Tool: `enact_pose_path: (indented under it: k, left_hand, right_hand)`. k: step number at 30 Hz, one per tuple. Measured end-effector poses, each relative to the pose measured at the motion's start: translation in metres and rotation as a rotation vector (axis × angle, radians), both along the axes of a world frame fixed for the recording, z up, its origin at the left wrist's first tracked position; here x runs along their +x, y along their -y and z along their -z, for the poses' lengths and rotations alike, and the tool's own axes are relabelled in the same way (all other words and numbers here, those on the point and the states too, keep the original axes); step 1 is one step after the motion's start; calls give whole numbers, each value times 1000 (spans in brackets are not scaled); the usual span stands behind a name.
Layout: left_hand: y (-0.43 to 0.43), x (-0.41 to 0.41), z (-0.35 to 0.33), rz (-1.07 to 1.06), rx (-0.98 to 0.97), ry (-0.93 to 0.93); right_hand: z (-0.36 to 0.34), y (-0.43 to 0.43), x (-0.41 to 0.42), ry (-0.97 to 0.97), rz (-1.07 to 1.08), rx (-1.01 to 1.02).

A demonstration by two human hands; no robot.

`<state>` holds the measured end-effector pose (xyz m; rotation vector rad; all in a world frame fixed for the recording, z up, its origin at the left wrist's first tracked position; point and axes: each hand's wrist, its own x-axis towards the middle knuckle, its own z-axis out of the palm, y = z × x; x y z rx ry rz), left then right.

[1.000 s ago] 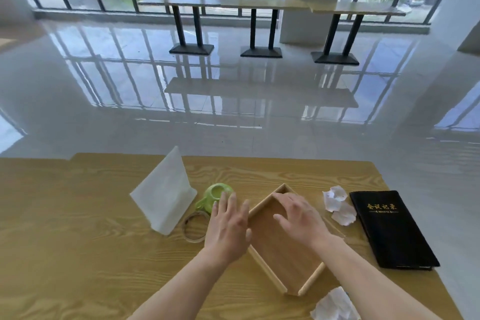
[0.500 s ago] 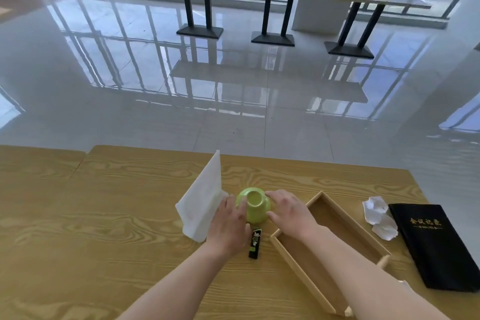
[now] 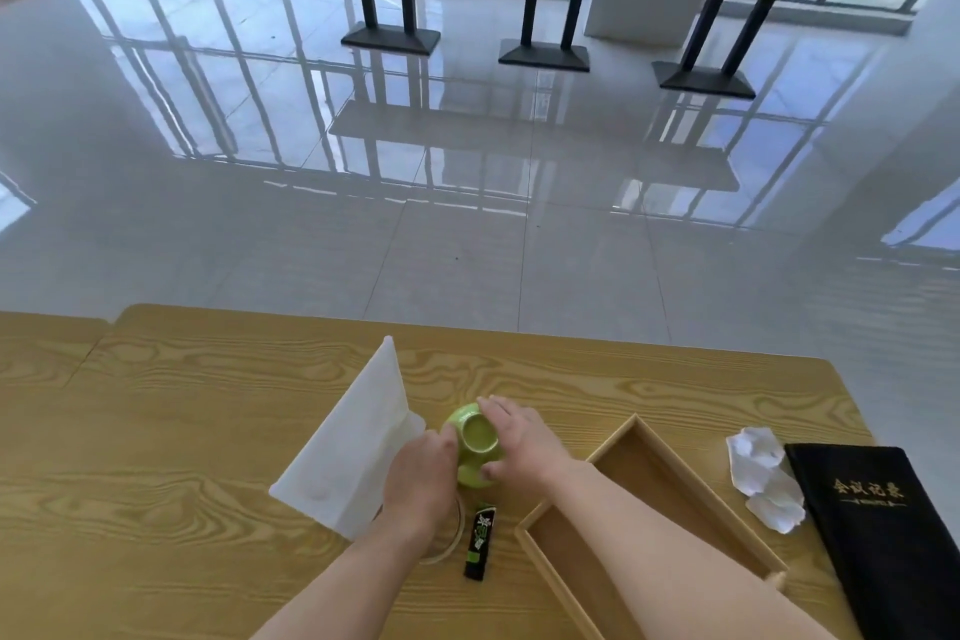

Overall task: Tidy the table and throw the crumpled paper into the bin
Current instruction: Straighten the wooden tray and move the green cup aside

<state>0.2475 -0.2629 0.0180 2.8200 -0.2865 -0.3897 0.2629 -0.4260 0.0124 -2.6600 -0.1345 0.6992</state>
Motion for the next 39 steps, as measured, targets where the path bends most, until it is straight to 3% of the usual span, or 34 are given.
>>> enact_pose_path:
  k: [8, 10, 13, 16, 21, 24, 28, 33, 36, 39]
  left_hand:
    - [2, 13, -9, 43, 47, 48]
    - [2, 12, -17, 33, -21, 64]
    - [0, 5, -27, -132, -408, -36]
    - [-2, -3, -35, -413, -935, -405]
    - [-2, -31, -26, -573, -1124, -728]
    - [-1, -47, -18, -748, -1218, -780]
    - [-7, -67, -8, -686, -1019, -522]
    - [-53, -107, 4, -378, -472, -89]
    - [-85, -130, 16, -250, -230, 28]
    - [-118, -139, 31, -267, -56, 107]
  right_hand:
    - [-6, 21, 8, 14, -13, 156]
    - [-20, 28, 8, 38, 34, 257]
    - [-47, 42, 6, 41, 124, 509]
    - [-64, 59, -5, 12, 204, 640]
    - [-47, 47, -21, 29, 378, 529]
    - [-38, 32, -20, 31, 416, 412]
    - [-32, 23, 0, 29, 294, 230]
    - [-22, 10, 27, 16, 161, 38]
    - [-15, 11, 34, -11, 169, -3]
    - [-9, 8, 39, -23, 193, 13]
